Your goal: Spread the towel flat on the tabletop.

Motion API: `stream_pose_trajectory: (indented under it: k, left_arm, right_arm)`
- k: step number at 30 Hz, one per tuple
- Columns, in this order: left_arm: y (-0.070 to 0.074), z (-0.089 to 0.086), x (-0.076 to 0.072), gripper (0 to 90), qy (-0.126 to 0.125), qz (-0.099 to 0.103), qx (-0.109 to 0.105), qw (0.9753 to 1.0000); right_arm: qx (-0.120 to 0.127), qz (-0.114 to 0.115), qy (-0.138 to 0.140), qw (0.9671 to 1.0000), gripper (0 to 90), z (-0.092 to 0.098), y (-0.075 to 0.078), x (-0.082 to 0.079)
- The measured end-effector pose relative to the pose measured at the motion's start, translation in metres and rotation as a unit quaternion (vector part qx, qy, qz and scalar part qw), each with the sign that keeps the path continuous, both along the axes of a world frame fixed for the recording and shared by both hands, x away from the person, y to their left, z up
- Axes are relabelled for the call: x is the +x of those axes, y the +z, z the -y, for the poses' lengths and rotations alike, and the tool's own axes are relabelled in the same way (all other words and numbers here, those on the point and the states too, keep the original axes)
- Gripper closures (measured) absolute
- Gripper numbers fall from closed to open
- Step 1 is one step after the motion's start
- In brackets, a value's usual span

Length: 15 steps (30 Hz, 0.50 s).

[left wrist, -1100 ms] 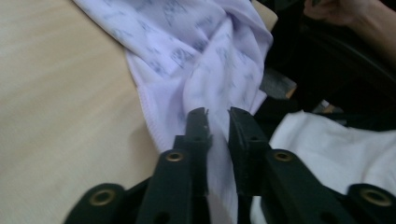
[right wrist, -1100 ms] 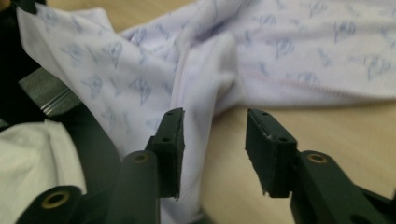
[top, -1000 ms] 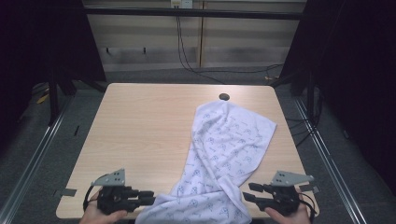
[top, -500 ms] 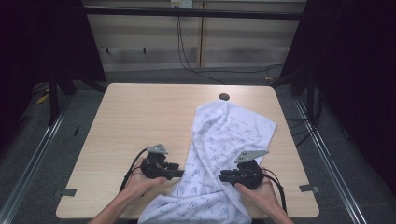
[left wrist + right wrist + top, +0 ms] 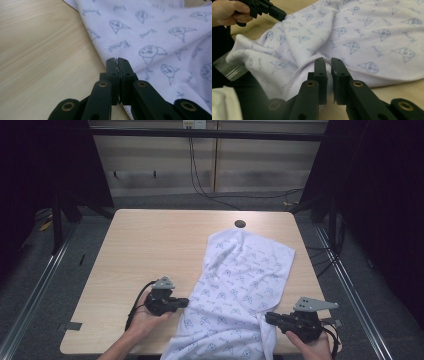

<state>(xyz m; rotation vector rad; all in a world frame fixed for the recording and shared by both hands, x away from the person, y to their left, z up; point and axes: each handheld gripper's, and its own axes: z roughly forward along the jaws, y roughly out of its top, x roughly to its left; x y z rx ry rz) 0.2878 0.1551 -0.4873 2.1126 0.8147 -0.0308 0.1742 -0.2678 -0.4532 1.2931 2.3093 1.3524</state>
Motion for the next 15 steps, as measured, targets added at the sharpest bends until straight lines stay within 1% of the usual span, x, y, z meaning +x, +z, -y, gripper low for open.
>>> stream_pose_trajectory:
  k: [1, 2, 3, 4, 5, 7, 8, 10, 11, 12, 13, 14, 15]
  left_arm:
    - [0.002, -0.006, -0.005, 88.6, 0.002, 0.0, -0.004, 1.0]
    - [0.004, -0.012, -0.01, 88.5, 0.005, 0.005, 0.001, 1.0]
    - [0.005, -0.019, -0.014, 88.5, 0.007, 0.004, 0.003, 1.0]
    - [0.005, -0.028, -0.017, 88.4, 0.01, 0.0, -0.009, 0.9999]
    - [0.006, -0.035, -0.021, 88.2, 0.012, -0.003, -0.019, 0.9997]
    - [0.006, -0.048, -0.027, 87.2, 0.004, -0.004, -0.035, 0.9994]
    - [0.006, -0.048, -0.027, 87.2, 0.004, -0.004, -0.035, 0.9994]
    - [0.005, -0.056, -0.032, 86.7, -0.002, -0.009, -0.035, 0.9993]
    - [0.004, -0.058, -0.034, 84.2, -0.006, -0.014, -0.044, 0.9989]
    - [0.006, -0.058, -0.034, 82.7, -0.009, -0.012, -0.049, 0.9987]
    - [0.009, -0.059, -0.032, 82.1, -0.006, -0.006, -0.069, 0.9976]
    - [0.011, -0.059, -0.029, 80.5, -0.004, -0.005, -0.078, 0.9969]
    - [0.014, -0.059, -0.026, 78.7, 0.001, -0.001, -0.081, 0.9967]
  right_arm:
    - [-0.003, 0.001, -0.002, 1.0, 82.8, 0.0, 0.0, -0.003]
    - [-0.008, 0.0, 0.001, 1.0, 82.2, 0.0, 0.0, -0.006]
    - [-0.014, -0.004, -0.003, 0.9999, 81.1, -0.001, 0.0, -0.008]
    - [-0.025, -0.006, -0.004, 0.9997, 80.2, -0.001, 0.0, -0.01]
    - [-0.034, -0.007, 0.001, 0.9994, 79.5, -0.002, 0.0, -0.01]
    - [-0.027, -0.01, 0.004, 0.9996, 77.0, -0.004, -0.001, -0.009]
    - [-0.027, -0.01, 0.004, 0.9996, 77.0, -0.004, -0.001, -0.009]
    - [-0.036, -0.016, 0.014, 0.9991, 69.8, -0.016, -0.004, -0.001]
    - [-0.046, -0.025, 0.04, 0.9978, 65.4, -0.032, -0.007, 0.007]
    - [-0.052, -0.026, 0.043, 0.9974, 63.4, -0.039, -0.007, 0.01]
    - [-0.056, -0.023, 0.048, 0.997, 60.7, -0.046, -0.007, 0.016]
    - [-0.053, -0.022, 0.048, 0.9972, 59.6, -0.052, -0.006, 0.023]
    - [-0.052, -0.019, 0.045, 0.9974, 57.9, -0.055, -0.006, 0.027]
